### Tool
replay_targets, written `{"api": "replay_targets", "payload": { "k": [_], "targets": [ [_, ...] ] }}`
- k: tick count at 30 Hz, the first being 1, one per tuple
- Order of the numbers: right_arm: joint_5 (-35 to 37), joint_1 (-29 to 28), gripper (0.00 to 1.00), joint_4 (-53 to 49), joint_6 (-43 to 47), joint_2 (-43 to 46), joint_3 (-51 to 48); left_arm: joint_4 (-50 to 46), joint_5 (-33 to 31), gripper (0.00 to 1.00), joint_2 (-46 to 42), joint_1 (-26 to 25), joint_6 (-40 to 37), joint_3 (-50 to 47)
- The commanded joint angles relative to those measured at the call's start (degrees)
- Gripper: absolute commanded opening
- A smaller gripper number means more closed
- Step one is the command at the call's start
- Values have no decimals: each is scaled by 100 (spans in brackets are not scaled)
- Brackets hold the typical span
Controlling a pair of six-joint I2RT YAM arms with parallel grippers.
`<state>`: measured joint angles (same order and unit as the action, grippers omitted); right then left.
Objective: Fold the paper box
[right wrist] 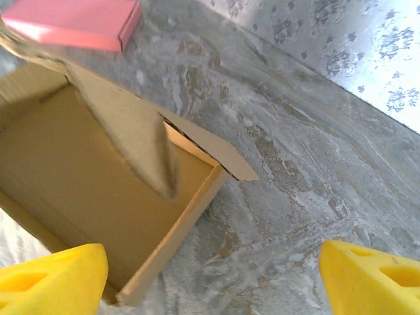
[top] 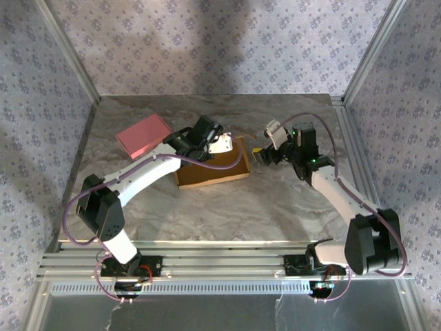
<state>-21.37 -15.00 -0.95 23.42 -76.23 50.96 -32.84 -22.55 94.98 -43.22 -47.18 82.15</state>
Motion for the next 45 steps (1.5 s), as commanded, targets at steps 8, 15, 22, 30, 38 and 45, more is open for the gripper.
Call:
{"api": "replay_targets", "payload": {
  "k": [8, 15, 22, 30, 38, 45],
  "targets": [
    [495, -342, 83, 188, 859, -894, 720, 64, 525, 0, -364, 37, -157, -89],
    [622, -495, 69, 14, 847, -1341, 1127, 118, 556, 0, -348, 46, -165, -73],
    [750, -602, 16, -222, 752, -1318, 1228, 195, 684, 0, -395, 46, 92, -19],
    [650, -509, 0, -437, 894, -1141, 1144, 100, 1393, 55, -932, 199, 1651, 157],
    [452, -346, 0, -576, 940, -1063, 1103, 179, 1452, 79, -2249, 903, 3279, -489],
    [70, -137, 0, -849, 1004, -1070, 1185, -171, 2282, 75, -2870, 2330, 3981, -1628]
  ]
}}
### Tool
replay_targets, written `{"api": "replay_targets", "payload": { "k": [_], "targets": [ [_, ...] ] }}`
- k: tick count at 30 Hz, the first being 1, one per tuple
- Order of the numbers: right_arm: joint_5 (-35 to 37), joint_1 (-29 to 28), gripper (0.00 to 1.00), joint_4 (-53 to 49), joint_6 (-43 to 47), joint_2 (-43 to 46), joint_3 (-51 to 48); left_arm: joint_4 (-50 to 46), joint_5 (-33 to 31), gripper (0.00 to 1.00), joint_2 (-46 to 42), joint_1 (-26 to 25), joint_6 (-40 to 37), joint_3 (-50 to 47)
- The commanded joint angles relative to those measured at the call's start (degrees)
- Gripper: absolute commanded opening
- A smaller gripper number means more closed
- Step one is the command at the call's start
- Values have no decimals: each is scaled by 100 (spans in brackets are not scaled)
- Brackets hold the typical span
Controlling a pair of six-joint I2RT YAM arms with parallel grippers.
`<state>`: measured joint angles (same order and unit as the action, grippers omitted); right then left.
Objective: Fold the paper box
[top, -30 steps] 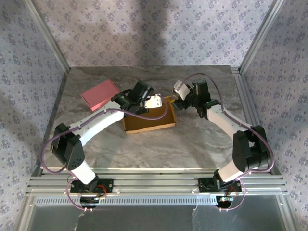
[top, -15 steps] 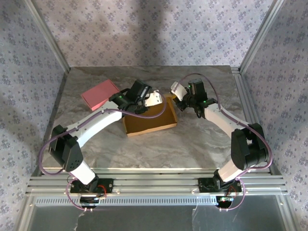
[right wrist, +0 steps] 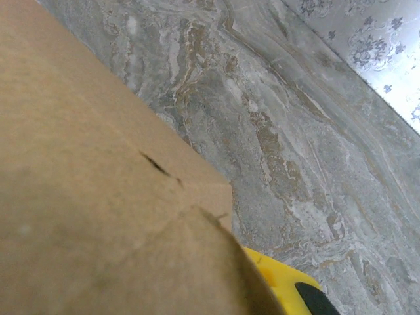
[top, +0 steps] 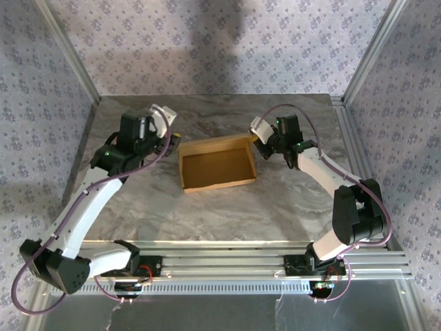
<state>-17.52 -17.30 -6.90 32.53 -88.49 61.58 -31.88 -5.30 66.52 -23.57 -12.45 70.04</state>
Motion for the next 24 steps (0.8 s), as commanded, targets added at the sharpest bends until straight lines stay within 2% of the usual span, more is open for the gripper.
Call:
{"api": "replay_targets", "payload": {
  "k": [1, 4, 7, 10, 16, 24],
  "targets": [
    [-384, 123, 0, -319, 123, 134, 150, -196, 740, 75, -55, 570, 557, -606],
    [-594, 217, 0, -513, 191, 121, 204, 101, 1009, 74, -80, 985, 602, -1069],
    [-682, 281, 0, -717, 255, 60, 296, 492, 1333, 70, -117, 1147, 414, -1421],
    [-785, 340, 0, -807, 237, -17, 387, 1047, 1635, 69, -216, 1153, 51, -1870],
    [-850, 403, 0, -978, 250, -171, 561, 2124, 2306, 70, -170, 1259, -152, -2336],
    [-933, 398, 0, -1102, 275, -278, 626, 2660, 2442, 71, 181, 1259, -77, -2422]
  ]
}}
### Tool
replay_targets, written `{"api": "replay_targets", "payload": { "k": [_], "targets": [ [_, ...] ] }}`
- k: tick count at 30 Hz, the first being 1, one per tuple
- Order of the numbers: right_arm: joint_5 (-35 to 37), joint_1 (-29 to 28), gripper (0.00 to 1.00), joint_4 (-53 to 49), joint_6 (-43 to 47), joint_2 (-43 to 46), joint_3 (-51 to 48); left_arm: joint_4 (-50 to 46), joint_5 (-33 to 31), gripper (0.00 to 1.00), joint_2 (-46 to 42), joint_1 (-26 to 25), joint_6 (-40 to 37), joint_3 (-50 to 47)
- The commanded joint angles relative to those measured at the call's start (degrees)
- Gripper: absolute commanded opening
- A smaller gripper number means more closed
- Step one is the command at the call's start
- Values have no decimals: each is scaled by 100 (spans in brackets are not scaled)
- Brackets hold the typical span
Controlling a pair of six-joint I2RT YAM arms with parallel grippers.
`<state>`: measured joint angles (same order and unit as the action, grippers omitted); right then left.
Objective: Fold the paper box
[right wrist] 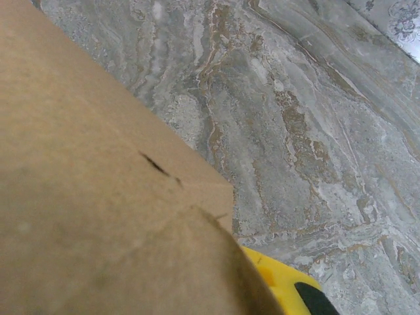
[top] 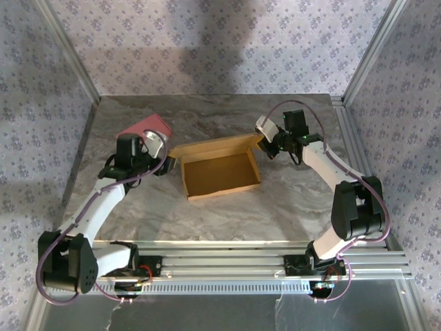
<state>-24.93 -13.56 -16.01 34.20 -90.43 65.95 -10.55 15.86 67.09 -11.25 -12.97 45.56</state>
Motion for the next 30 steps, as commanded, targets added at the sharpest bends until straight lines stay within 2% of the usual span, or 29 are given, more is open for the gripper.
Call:
{"api": "replay_targets", "payload": {
  "k": [1, 3, 7, 13, 18, 23, 30],
  "targets": [
    [-171, 25, 0, -205, 108, -104, 188, 580, 383, 71, 181, 19, 19, 52],
    [-162, 12, 0, -248, 97, -136, 183, 599, 396, 70, 288, -28, 49, 119],
    [-96, -26, 0, -262, 88, -150, 405, 600, -63, 65, 442, -182, 204, 276],
    [212, -132, 0, -114, -260, -194, 458, 510, -584, 45, 678, -526, 537, 482],
    [558, -306, 0, -49, -627, -190, 481, 250, -1474, 24, 818, -840, 993, 726],
    [1062, -517, 0, 235, -1244, -115, 384, 202, -2117, 19, 996, -1058, 1534, 904],
    [1650, -708, 0, 726, -2332, -3, 53, 194, -2308, 9, 1297, -1195, 2223, 1163]
  ]
}}
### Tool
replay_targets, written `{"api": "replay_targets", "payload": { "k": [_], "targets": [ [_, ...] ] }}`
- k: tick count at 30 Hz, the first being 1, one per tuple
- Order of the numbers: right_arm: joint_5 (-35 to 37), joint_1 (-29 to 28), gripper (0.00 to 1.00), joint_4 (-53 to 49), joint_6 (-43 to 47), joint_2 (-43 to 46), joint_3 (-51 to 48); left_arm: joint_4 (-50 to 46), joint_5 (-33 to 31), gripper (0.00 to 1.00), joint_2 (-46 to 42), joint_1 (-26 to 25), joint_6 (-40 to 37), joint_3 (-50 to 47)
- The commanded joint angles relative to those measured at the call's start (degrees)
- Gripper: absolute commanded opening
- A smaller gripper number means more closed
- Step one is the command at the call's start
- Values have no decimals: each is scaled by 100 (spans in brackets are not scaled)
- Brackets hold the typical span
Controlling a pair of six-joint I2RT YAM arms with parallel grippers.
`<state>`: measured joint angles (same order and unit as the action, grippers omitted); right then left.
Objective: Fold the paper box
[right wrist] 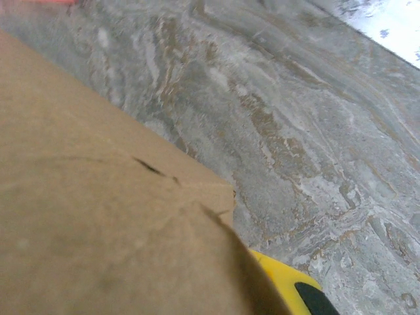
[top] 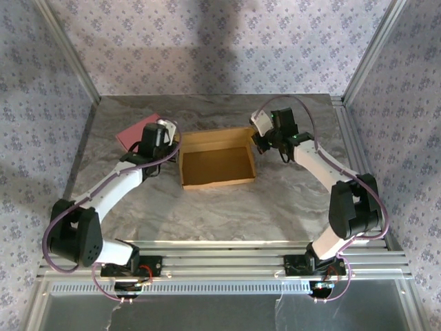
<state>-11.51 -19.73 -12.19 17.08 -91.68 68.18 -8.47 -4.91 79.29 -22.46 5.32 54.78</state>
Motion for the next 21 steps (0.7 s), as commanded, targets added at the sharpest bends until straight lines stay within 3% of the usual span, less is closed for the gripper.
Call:
{"api": "replay_targets", "payload": {
  "k": [1, 11, 21],
  "targets": [
    [349, -94, 0, 411, -790, 140, -222, 2, -239, 9, 102, -75, 473, 258],
    [868, -400, 0, 764, -1948, 192, -381, -86, -377, 1, 390, -73, 1936, 548],
    [1468, -593, 0, 870, -2760, 81, -279, -404, -369, 0, 586, -73, 2559, 871]
  ]
}}
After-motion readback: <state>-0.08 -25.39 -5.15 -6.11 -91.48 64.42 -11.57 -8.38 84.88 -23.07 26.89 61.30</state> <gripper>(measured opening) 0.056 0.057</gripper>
